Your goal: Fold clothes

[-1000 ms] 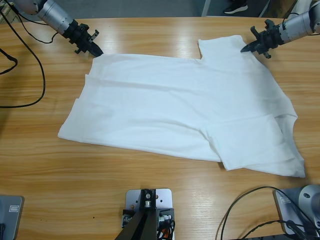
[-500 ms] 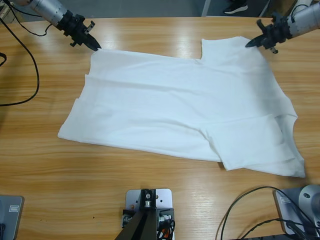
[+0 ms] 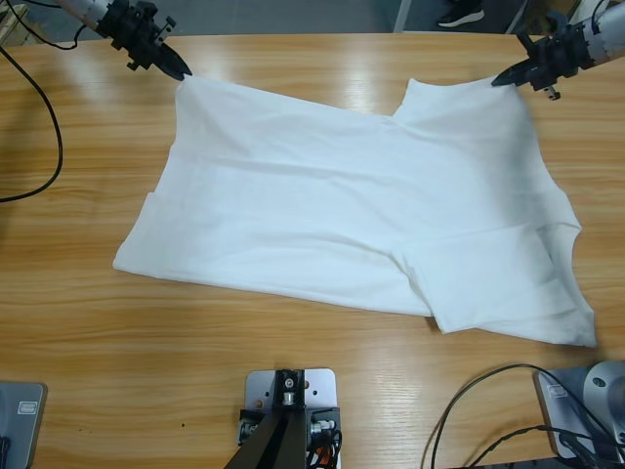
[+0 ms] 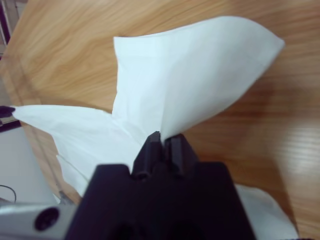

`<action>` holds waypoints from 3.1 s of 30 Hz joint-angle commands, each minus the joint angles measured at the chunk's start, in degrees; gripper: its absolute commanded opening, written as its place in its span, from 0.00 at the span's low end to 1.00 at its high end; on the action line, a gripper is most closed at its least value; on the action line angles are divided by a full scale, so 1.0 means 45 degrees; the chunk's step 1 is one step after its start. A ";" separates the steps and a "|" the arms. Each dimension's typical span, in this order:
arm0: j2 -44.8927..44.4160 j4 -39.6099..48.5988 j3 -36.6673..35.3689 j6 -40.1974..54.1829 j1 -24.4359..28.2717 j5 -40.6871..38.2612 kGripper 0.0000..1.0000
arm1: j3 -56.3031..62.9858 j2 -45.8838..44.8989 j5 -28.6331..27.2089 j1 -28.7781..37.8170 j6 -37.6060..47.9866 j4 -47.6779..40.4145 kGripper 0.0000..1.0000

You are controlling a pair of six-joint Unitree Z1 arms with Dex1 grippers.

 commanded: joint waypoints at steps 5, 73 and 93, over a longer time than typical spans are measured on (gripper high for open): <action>-0.0644 0.2110 -0.7073 -0.0330 -0.0165 -0.0530 0.00 | 0.1315 -0.1606 0.0144 0.0080 -0.0341 0.0589 0.00; -0.1031 0.2052 0.0908 0.2052 -0.0700 -0.0335 0.00 | 0.6327 -0.6454 0.0207 -0.1647 -0.2411 0.1925 0.00; -0.2086 0.2067 0.3380 0.2638 -0.0716 -0.1194 0.00 | 0.6808 -0.6708 0.0515 -0.1647 -0.3364 0.3210 0.00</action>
